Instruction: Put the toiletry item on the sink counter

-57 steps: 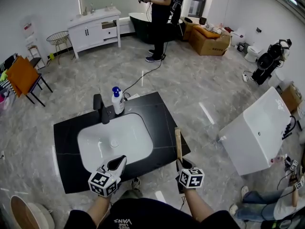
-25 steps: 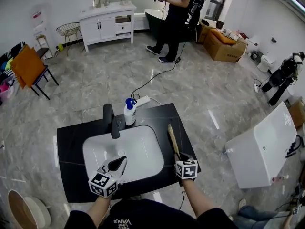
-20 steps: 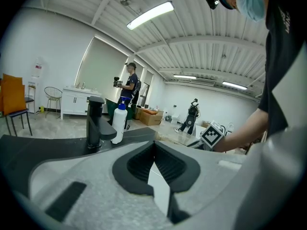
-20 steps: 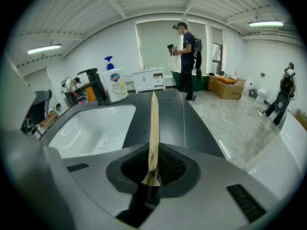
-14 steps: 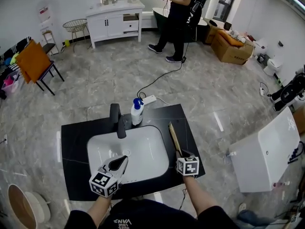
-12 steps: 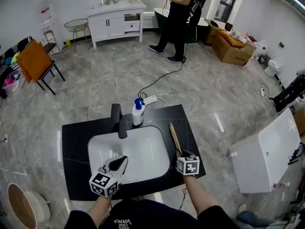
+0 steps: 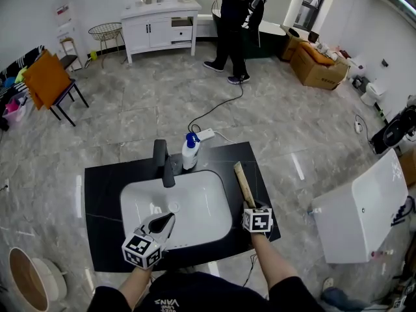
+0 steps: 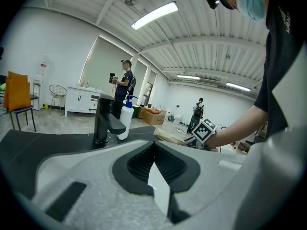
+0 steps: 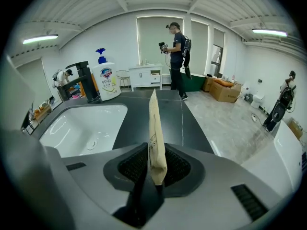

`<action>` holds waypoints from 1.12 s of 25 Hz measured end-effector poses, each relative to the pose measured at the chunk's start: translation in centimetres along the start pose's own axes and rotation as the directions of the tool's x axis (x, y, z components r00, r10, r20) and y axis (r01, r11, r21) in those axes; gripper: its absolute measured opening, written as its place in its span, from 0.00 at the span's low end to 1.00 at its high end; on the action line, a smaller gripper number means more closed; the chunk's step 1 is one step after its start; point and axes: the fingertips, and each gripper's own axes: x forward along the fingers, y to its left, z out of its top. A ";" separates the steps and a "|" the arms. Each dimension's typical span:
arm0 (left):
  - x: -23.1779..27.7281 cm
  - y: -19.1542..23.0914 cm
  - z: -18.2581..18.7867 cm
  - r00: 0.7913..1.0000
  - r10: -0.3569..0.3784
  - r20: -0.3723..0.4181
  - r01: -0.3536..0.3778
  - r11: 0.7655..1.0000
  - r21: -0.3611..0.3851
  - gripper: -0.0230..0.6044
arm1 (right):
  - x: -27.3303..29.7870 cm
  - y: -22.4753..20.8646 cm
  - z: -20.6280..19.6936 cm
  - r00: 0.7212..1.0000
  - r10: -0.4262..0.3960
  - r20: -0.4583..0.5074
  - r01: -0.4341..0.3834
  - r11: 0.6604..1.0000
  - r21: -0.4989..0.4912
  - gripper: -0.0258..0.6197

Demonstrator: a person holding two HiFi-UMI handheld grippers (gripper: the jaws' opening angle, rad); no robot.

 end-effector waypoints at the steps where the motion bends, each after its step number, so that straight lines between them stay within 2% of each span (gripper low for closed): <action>1: 0.0 -0.1 0.0 1.000 -0.002 0.000 0.002 1.000 0.001 0.05 | 0.0 -0.2 0.0 1.000 -0.009 -0.003 0.009 1.000 0.000 0.20; 9: -0.9 -0.5 0.1 1.000 -0.002 0.006 0.002 1.000 0.016 0.05 | -1.3 -0.9 0.1 0.998 -0.052 0.030 0.051 0.998 0.038 0.31; 17: -1.3 -3.1 0.7 0.999 -0.033 0.015 0.032 0.998 0.045 0.05 | -4.7 -1.1 -0.9 0.995 -0.052 0.088 0.044 0.995 0.094 0.34; 20: -1.7 -4.2 0.4 0.999 -0.044 0.019 0.042 0.998 0.054 0.05 | -6.6 -0.7 -1.4 0.991 -0.036 0.129 0.021 0.994 0.111 0.30; 26: -2.7 -7.2 -0.8 0.998 -0.068 0.017 0.067 0.996 0.057 0.05 | -11.9 0.5 -1.7 0.968 0.001 0.249 -0.029 0.993 0.110 0.05; 28: -3.1 -8.5 -1.0 0.997 -0.081 0.018 0.080 0.995 0.058 0.05 | -13.9 0.9 -1.8 0.958 0.013 0.288 -0.048 0.992 0.115 0.04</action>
